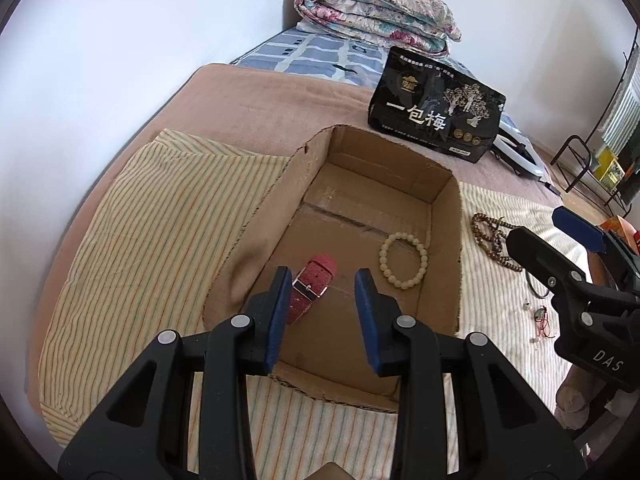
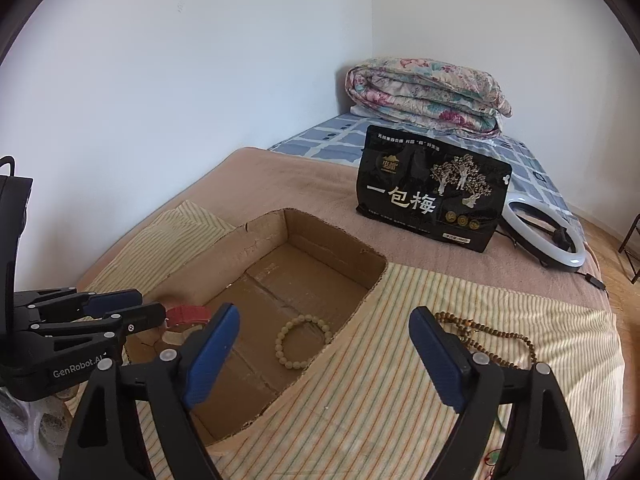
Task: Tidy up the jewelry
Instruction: 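Open the left tool over the box while the right tool releases the bracelet inside, then withdraw both tools from the box toward the remaining jewelry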
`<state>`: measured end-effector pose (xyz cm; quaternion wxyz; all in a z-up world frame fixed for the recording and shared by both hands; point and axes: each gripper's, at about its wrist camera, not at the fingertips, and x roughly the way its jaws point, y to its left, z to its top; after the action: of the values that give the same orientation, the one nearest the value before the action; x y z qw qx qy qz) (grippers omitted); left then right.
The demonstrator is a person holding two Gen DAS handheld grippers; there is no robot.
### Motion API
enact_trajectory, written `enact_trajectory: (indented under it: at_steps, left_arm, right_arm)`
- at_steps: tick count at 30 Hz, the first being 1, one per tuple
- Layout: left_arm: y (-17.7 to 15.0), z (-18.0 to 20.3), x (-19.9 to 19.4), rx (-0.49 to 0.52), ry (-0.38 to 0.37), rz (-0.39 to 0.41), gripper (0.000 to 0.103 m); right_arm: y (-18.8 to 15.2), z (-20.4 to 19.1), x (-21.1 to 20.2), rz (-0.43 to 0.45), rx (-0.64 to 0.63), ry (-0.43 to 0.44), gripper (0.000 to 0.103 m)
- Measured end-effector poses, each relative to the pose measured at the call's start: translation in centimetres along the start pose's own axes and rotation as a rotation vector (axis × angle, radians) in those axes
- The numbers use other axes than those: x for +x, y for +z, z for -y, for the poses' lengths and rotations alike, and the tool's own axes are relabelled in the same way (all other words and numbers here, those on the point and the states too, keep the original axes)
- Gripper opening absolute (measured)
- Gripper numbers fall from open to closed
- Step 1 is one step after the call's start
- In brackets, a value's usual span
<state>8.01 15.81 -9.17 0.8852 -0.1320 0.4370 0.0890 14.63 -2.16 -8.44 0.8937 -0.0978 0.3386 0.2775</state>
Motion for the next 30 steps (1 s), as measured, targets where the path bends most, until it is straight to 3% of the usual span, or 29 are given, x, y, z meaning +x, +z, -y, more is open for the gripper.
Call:
enact_trajectory:
  at_steps: [8, 12, 22, 30]
  left_arm:
    - [-0.3, 5.0, -0.9, 0.125, -0.038, 0.031, 0.033]
    - [-0.8, 7.4, -1.1, 0.173, -0.075, 0.035, 0.049]
    - [-2.2, 13.6, 0.5, 0.263, -0.158, -0.010, 0.049]
    - [-4.6, 18.6, 2.9, 0.333, -0.234, -0.093, 0.049]
  right_arm:
    - [-0.6, 4.6, -2.9, 0.017, 0.043, -0.055, 0.102]
    - [-1.4, 7.6, -4.5, 0.025, 0.044, -0.111, 0.103]
    - [-4.6, 16.2, -7.5, -0.015, 0.140, -0.215, 0.103]
    - [-8.4, 22.2, -7.9, -0.089, 0.193, -0.294, 0.103]
